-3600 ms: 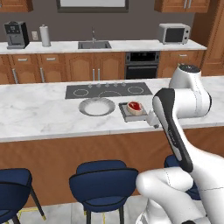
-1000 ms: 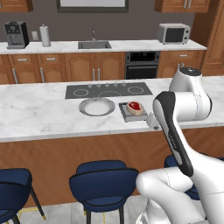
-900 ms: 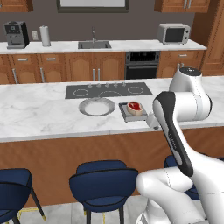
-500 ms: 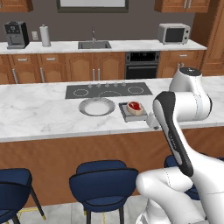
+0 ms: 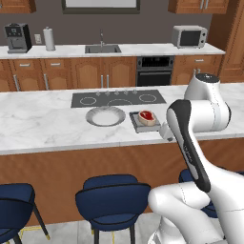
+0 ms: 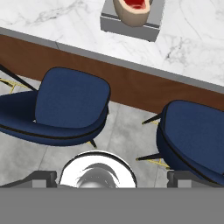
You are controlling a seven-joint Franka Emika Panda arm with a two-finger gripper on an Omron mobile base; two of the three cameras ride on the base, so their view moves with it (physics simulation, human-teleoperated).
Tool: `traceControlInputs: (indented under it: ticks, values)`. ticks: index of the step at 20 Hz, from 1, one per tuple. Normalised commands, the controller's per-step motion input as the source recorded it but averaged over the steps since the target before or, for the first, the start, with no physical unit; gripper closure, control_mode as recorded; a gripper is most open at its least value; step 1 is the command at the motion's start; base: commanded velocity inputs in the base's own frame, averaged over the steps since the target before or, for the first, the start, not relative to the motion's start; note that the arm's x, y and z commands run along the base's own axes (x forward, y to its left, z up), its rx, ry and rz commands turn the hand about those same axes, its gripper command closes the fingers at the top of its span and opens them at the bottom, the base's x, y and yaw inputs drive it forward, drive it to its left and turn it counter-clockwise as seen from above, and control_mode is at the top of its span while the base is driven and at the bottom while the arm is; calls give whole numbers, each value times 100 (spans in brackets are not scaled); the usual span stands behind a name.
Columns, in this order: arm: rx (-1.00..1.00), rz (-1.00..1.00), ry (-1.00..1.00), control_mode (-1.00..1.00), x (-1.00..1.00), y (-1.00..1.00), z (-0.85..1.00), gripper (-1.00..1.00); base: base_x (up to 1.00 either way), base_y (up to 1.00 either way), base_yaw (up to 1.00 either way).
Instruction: Take the steak from the fridge and place it on the digital scale on the counter by the fridge. Wait a few seconds for a reading, then move it to the plate on the dining counter.
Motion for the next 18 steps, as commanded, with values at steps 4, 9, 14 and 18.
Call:
traceControlInputs:
  ticks: [4,9,14,18]
  values:
    - [0,0,0,-100,0,0,0,-100,0,0,0]
    - [0,0,0,-100,0,0,0,-100,0,0,0]
    - [0,0,0,-100,0,0,0,-100,0,0,0]
    - [0,0,0,-100,0,0,0,-100,0,0,0]
